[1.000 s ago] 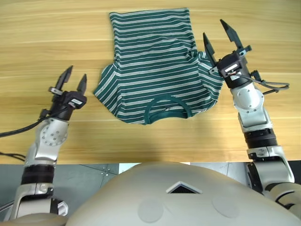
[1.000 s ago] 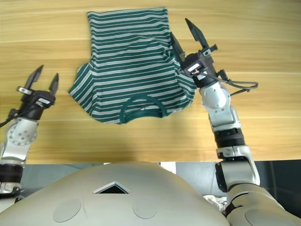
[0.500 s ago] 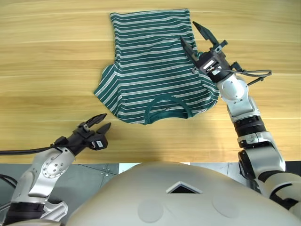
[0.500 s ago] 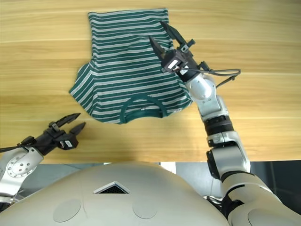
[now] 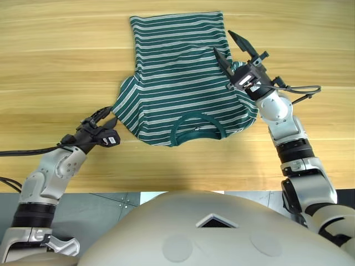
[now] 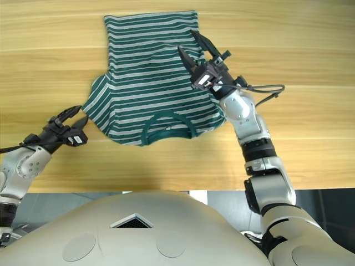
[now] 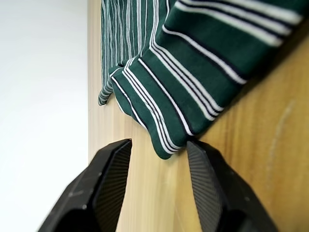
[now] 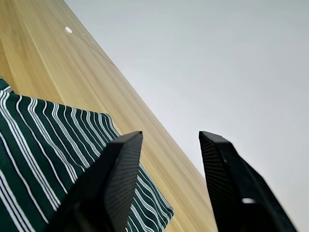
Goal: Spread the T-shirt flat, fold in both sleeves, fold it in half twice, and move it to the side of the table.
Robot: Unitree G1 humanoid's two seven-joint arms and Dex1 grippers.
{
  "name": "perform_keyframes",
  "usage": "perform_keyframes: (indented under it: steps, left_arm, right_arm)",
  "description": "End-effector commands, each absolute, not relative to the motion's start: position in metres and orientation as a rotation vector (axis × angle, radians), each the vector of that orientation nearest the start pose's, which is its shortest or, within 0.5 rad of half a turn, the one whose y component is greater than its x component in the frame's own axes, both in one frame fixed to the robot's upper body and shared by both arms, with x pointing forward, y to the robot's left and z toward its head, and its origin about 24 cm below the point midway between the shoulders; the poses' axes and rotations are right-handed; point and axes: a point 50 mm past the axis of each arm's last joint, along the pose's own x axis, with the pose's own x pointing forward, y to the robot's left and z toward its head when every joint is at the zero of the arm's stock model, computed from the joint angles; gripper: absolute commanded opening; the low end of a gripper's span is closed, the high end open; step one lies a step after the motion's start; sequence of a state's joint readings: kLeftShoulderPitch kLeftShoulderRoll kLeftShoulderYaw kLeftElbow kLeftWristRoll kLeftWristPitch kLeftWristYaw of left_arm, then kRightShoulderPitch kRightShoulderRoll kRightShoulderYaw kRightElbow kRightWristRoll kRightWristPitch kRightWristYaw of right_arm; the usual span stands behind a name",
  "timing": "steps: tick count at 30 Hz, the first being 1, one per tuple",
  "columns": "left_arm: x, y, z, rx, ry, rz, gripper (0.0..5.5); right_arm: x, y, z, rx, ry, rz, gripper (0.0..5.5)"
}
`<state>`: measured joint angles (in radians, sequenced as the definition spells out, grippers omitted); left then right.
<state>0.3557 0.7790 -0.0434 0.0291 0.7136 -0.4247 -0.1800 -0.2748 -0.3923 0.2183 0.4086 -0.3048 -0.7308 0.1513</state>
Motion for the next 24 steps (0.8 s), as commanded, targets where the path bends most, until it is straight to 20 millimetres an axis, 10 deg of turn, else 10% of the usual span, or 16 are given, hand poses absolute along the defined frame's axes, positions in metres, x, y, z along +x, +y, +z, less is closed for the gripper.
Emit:
perform_keyframes:
  steps: [1,24]
  left_arm:
    - [0.156,0.27,-0.007,1.409,0.31,-0.717,2.11]
    - [0.158,0.26,-0.015,1.418,0.304,-0.825,2.11]
  right_arm:
    - [0.277,-0.147,0.063,-0.701,-0.477,0.568,2.16]
    - [0.28,-0.146,0.055,-0.679,-0.447,0.548,2.16]
